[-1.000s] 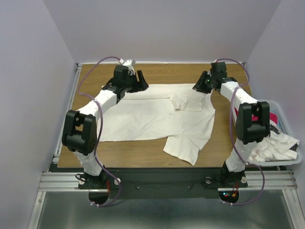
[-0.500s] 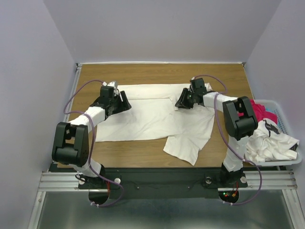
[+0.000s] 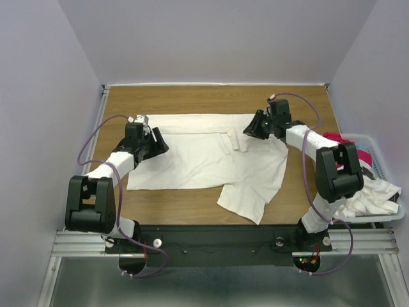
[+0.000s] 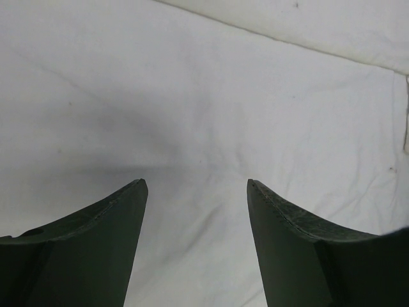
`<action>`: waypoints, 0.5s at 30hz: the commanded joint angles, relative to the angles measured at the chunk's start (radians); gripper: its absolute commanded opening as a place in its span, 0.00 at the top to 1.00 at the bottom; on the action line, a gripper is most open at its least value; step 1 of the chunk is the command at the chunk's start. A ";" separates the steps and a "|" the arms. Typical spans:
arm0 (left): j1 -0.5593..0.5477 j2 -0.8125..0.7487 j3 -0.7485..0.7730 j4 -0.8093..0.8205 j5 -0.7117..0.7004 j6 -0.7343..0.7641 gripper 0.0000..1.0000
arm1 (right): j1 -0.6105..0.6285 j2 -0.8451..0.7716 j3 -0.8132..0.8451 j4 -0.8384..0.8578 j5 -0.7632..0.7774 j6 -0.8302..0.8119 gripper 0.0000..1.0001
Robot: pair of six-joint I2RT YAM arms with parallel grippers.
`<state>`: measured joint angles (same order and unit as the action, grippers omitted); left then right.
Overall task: Fold and stack the t-shirts
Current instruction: Fold the tshirt
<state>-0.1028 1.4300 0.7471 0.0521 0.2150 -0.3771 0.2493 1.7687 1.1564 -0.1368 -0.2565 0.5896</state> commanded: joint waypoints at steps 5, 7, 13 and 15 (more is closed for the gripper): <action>-0.005 -0.080 -0.009 0.022 0.084 0.014 0.24 | -0.148 -0.124 -0.082 -0.043 0.066 -0.073 0.62; -0.012 -0.091 -0.023 0.025 0.090 0.020 0.23 | -0.177 -0.155 -0.127 -0.043 0.065 -0.099 0.62; -0.014 -0.105 -0.038 0.032 0.101 0.056 0.23 | -0.196 -0.134 -0.159 -0.043 0.027 -0.131 0.64; -0.014 -0.109 -0.041 0.032 0.106 0.064 0.24 | -0.196 -0.121 -0.164 -0.043 0.028 -0.123 0.64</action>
<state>-0.1123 1.3582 0.7200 0.0639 0.2958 -0.3489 0.0536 1.6413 0.9859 -0.1944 -0.2173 0.4923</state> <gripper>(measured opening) 0.764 0.359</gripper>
